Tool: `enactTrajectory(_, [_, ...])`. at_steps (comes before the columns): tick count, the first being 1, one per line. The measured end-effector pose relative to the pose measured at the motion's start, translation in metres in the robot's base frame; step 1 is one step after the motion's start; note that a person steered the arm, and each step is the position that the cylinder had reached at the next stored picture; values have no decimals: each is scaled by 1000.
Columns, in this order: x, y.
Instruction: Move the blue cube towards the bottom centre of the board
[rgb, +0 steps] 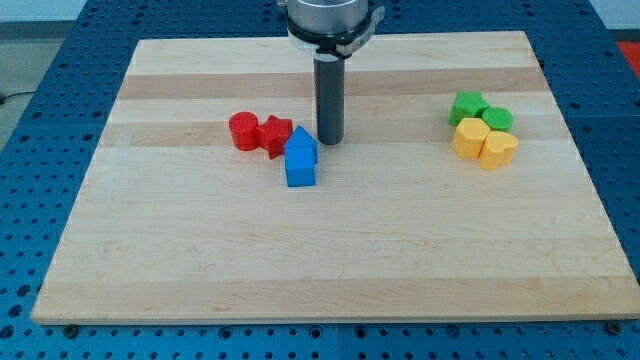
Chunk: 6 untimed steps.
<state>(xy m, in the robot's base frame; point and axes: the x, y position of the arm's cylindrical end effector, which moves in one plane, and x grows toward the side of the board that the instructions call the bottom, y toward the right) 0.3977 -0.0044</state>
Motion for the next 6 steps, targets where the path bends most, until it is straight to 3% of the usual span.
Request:
enactTrajectory(2, [-15, -4])
enactTrajectory(4, [-15, -53])
enactTrajectory(6, [15, -76])
